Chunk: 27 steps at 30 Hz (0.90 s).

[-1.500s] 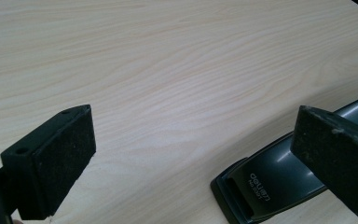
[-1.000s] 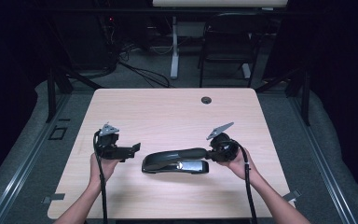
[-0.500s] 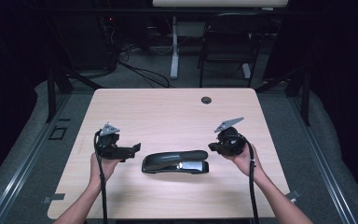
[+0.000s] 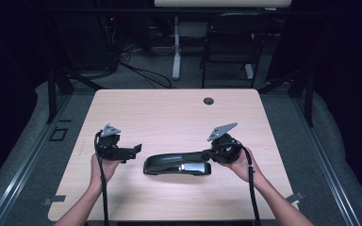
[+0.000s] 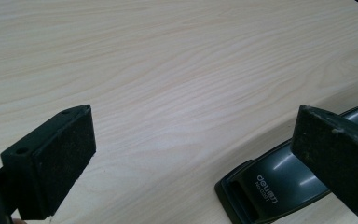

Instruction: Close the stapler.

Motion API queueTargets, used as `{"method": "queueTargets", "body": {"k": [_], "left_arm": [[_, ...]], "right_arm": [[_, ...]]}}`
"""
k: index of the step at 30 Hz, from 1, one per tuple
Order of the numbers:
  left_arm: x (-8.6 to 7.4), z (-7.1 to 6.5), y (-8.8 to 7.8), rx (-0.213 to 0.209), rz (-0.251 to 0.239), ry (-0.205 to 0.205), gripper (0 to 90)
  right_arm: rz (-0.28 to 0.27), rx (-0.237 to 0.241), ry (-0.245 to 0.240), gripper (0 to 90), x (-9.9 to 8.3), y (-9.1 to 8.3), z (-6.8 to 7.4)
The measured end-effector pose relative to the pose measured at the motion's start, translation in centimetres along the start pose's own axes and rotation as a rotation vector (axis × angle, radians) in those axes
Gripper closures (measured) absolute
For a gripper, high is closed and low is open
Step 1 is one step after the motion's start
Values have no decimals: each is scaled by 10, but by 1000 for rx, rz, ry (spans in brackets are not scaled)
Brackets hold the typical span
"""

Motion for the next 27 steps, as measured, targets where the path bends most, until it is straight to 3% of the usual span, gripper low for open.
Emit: {"method": "queueTargets", "body": {"k": [5,19,27], "left_arm": [[0,-1,0,-2,0,6,1],[-1,-2,2,-1,8,6,1],[-2,-2,3,-3,8,10,1]], "right_arm": [[42,6,6,900,-9,6,-4],[72,28,42,900,-18,11,-6],[95,24,28,900,-23,15,-6]]}}
Point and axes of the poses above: each handheld gripper's, and its own axes: y roughly forward along the jaws, x roughly out of its top, z roughly to its left, the point moved 8 cm from there along y, roughly forward along the jaws, and after that the axes turned 13 degrees about -z, right-handed, at the moved point
